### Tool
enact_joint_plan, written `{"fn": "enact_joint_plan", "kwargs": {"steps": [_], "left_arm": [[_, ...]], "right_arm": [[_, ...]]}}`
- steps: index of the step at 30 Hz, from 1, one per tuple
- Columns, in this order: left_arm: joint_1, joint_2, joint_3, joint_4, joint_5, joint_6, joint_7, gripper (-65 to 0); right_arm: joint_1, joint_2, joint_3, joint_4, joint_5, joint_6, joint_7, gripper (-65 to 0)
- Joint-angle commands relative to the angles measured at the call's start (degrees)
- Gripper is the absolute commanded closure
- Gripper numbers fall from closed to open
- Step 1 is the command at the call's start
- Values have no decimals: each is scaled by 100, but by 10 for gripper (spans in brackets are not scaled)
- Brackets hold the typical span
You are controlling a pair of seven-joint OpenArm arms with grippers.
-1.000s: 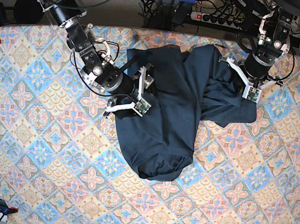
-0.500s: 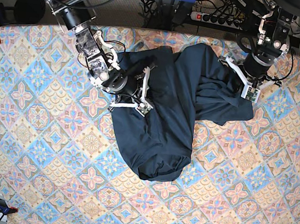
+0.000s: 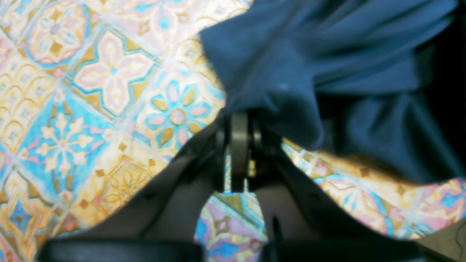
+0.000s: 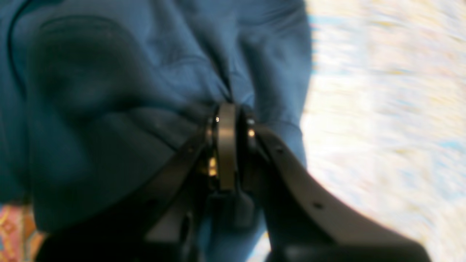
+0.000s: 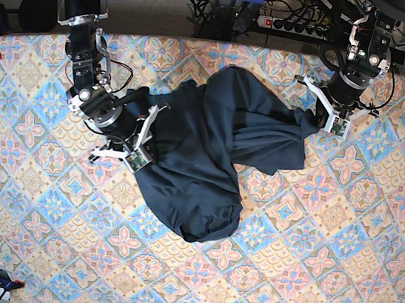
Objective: Layout the t-shirt on the table in an organized manner, then fold the t-shirt properly
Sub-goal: 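Pull the shirt apart, right gripper dragging its end away from the left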
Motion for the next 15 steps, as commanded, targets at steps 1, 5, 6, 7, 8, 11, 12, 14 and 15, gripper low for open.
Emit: {"fn": "enact_joint_plan", "kwargs": {"steps": [1, 5, 6, 7, 8, 11, 12, 14, 15], "left_arm": [[-13, -63, -50, 84, 39, 49, -113, 0], [-13, -72, -50, 75, 48, 49, -113, 0], [-13, -72, -50, 66, 56, 49, -113, 0], [-13, -72, -50, 66, 56, 49, -113, 0], [-13, -72, -50, 66, 56, 49, -113, 0], [-13, -72, -50, 31, 65, 49, -113, 0], [-13, -72, -41, 4, 56, 49, -113, 0], [-13, -72, -6, 4, 48, 31, -131, 0], [-13, -63, 12, 13, 21, 31, -131, 0]], "right_arm": [[60, 37, 169, 208, 52, -43, 169, -7], [-186, 45, 661, 340, 272, -43, 160, -7], [-212, 116, 819, 331, 492, -43, 160, -7], [-239, 195, 934, 313, 721, -43, 151, -7], [-239, 265, 1022, 296, 967, -43, 151, -7], [-230, 415, 1259, 164, 1714, -43, -165, -7], [-212, 432, 1294, 111, 1837, -43, -253, -7], [-204, 432, 1320, 6, 1872, -43, -323, -7], [-204, 432, 1320, -21, 1872, -43, -332, -7]]}}
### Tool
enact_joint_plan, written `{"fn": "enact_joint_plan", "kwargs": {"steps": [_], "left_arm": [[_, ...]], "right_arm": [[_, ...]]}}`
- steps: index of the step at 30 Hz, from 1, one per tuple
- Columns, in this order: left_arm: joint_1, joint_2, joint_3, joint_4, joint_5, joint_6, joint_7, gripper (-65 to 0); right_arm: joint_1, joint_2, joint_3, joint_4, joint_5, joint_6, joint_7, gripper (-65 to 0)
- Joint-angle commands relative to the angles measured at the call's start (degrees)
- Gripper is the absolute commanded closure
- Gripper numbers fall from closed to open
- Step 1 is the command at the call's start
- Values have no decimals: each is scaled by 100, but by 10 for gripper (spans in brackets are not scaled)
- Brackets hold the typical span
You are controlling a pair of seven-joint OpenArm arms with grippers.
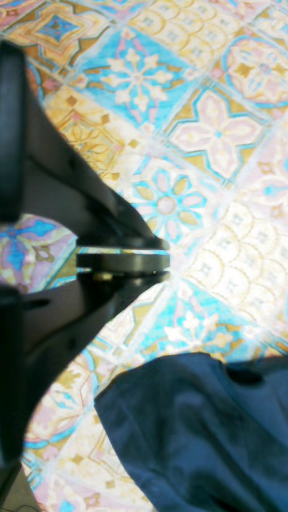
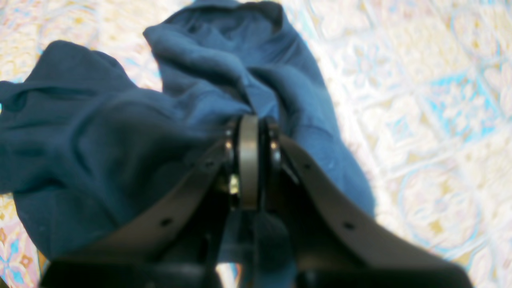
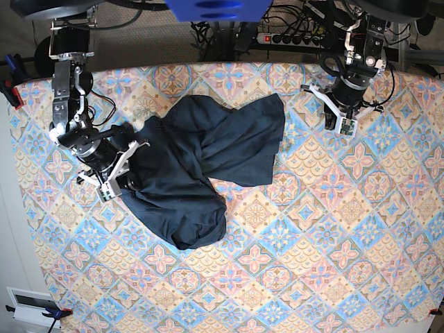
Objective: Layout the t-shirt on the table in an organized manner, then fold the t-shirt properly
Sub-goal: 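Pull the shirt apart, right gripper dragging its end away from the left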
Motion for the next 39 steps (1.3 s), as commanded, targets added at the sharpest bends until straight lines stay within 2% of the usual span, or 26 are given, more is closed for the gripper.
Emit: {"fn": "enact_joint_plan", "kwargs": {"steps": [1, 5, 8, 12, 16, 20, 22, 27, 36, 37, 39], "left_arm": [[-11, -35, 65, 101, -20, -10, -140, 0], [-37, -70, 715, 101, 32, -10, -140, 0], [-46, -79, 1172, 153, 217, -10, -122, -3], [-46, -79, 1840, 145, 1070, -2, -140, -142], [-55, -70, 2166, 48, 1650, 25, -148, -224], [-301, -17, 2218, -207, 1720, 34, -148, -232], [-459, 123, 2218, -471, 1773, 34, -148, -232], [-705, 317, 2227, -752, 1729, 34, -148, -232], [-776, 334, 2227, -805, 1755, 34, -148, -230], [-776, 334, 2227, -814, 1773, 25, -148, -228], [-776, 325, 2218, -866, 1782, 16, -148, -188]], "right_arm": [[72, 65, 27, 62, 93, 33, 151, -7], [72, 65, 18, -52, 93, 33, 125, -16], [72, 65, 35, -43, 93, 33, 125, -77], [54, 65, 88, -8, 93, 33, 107, -208], [45, 65, 158, 168, 93, 33, 107, -275], [45, 65, 150, 405, 93, 33, 107, -276], [72, 65, 141, 379, 93, 33, 107, -277], [107, 56, 97, -140, 93, 33, 107, -277], [942, 39, -281, -905, 93, 33, 116, -272], [1012, 39, -281, -958, 93, 33, 116, -262], [1144, 39, -290, -1125, 93, 33, 107, -187]]}}
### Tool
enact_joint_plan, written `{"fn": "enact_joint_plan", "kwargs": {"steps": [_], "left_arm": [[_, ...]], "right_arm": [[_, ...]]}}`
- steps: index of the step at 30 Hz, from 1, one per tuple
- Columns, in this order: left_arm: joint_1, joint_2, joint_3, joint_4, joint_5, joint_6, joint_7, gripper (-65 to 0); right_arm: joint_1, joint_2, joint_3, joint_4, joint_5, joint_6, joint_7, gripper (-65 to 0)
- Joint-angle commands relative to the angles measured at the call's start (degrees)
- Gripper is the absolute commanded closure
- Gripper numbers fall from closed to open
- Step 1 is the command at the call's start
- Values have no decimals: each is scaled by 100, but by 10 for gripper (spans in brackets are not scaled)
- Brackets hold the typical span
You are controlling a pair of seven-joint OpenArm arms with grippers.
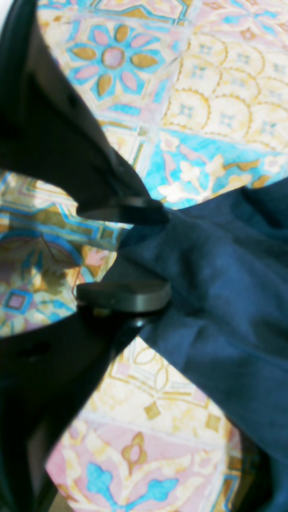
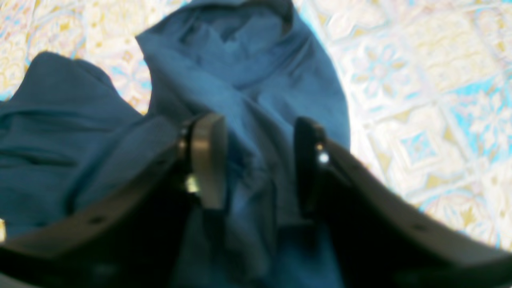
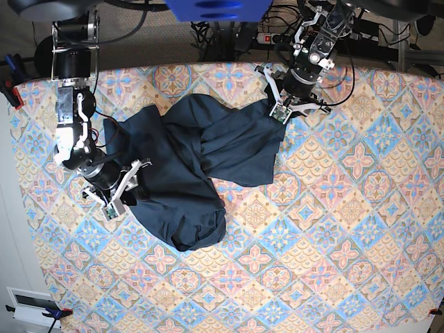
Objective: Layout the t-shirt on the table in an organized manner, then fold the t-shirt properly
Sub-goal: 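Pull the shirt apart, right gripper dragging its end away from the left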
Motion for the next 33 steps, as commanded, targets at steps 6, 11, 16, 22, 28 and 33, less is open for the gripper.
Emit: {"fn": "enact_joint_plan", "kwargs": {"steps": [6, 11, 16, 22, 28, 33], "left_arm": [[-43, -35, -57, -56, 11, 18, -85, 0], [-43, -44, -75, -56, 11, 27, -94, 0], [-43, -62, -75, -30, 11, 27, -94, 0], [-8, -273, -75, 58, 11, 27, -94, 0], [-8, -237, -75, 58, 11, 27, -94, 0], [1, -229, -48, 58, 11, 27, -94, 0]], "right_arm": [[246, 78, -24, -353, 98, -8, 142, -18], [246, 87, 266, 95, 98, -8, 142, -8], [211, 87, 794, 596, 106, -8, 142, -8], [-193, 104, 1031, 719, 528, -8, -113, -8], [-430, 104, 996, 1185, 757, -8, -386, -228], [-404, 104, 987, 1211, 766, -8, -386, -372]]}}
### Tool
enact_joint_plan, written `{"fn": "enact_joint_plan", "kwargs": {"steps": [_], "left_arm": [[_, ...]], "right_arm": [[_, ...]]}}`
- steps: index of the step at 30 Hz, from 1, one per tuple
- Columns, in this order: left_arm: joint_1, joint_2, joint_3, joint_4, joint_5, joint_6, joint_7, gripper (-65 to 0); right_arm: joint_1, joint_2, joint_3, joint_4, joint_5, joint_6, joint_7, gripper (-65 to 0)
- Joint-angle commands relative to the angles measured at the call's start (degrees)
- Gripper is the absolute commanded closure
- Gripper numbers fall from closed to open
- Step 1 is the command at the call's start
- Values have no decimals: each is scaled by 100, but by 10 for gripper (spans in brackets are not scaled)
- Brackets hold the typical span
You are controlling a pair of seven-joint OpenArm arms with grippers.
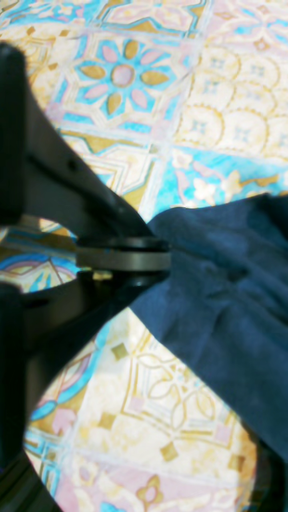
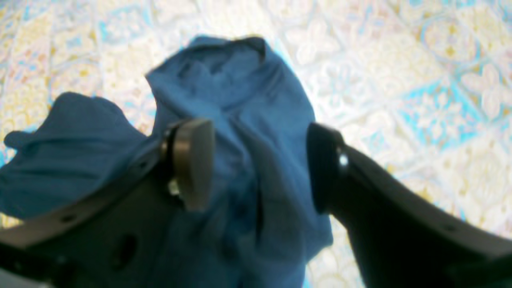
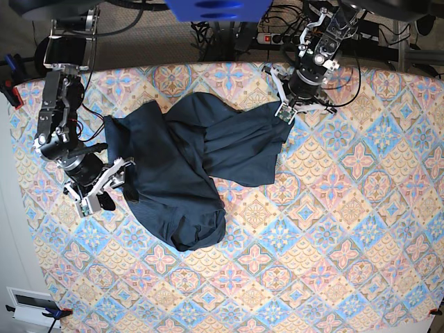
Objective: Layout the t-shirt on the table in an organized manner, then fold the t-shirt properly
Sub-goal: 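Pull the shirt apart, right gripper dragging its end away from the left, then hold the shirt end with the right gripper and release with the left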
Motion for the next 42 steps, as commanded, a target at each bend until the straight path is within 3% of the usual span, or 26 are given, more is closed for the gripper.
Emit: {"fn": "enact_joint_plan", "kwargs": {"steps": [1, 8, 16, 18, 22, 26, 32, 42], "left_arm": [[-2, -36, -9, 111, 14, 20, -94, 0], [-2, -36, -18, 111, 14, 20, -94, 0], [-2, -36, -9, 111, 14, 20, -94, 0], [-2, -36, -9, 111, 14, 20, -94, 0], [-2, -36, -9, 111, 14, 20, -94, 0], [-10, -71, -27, 111, 14, 29, -94, 0], [7, -54, -431, 111, 14, 29, -94, 0], [148, -63, -1038, 111, 5, 29, -94, 0]], "right_arm": [[123, 80, 32, 81, 66, -6, 161, -369], [307, 63, -390, -508, 57, -6, 170, -356], [351, 63, -680, -1062, 57, -6, 231, -297], [386, 63, -777, -1220, 57, -6, 231, -238], [641, 63, -900, -1352, 57, -6, 231, 0], [641, 63, -794, -982, 57, -6, 240, -10], [624, 72, -73, -156, 84, -6, 222, -9], [615, 89, 1263, -622, 84, -6, 170, -9]]}}
